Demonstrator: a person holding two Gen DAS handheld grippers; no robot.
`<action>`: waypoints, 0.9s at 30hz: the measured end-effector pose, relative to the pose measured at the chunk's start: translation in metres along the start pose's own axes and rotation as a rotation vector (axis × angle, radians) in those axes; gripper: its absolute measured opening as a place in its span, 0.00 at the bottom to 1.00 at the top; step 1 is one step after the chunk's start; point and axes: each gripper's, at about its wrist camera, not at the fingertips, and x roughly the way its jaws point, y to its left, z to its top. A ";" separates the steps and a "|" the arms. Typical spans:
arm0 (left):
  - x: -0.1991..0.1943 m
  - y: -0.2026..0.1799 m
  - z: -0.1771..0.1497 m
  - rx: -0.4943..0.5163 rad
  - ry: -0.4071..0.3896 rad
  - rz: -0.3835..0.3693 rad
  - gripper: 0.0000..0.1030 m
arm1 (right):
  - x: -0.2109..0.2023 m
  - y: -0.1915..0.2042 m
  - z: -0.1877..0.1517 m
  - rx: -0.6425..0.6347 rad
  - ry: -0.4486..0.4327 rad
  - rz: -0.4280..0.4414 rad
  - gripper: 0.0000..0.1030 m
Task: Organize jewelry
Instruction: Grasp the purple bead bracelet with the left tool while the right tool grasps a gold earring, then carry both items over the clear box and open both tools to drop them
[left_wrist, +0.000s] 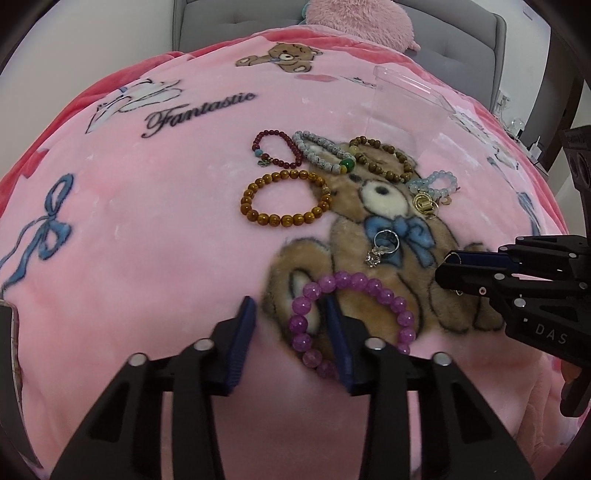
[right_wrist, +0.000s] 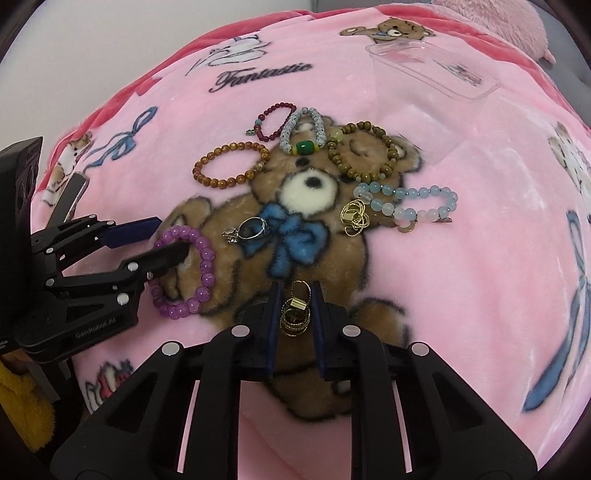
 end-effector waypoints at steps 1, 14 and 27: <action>-0.001 0.000 0.000 -0.004 -0.003 -0.002 0.26 | -0.001 0.000 -0.001 0.000 -0.003 0.001 0.15; -0.018 0.005 0.005 -0.056 -0.043 -0.093 0.09 | -0.028 -0.001 0.003 -0.009 -0.091 0.039 0.15; -0.057 -0.023 0.039 0.028 -0.144 -0.148 0.09 | -0.072 -0.021 0.024 0.004 -0.231 0.024 0.15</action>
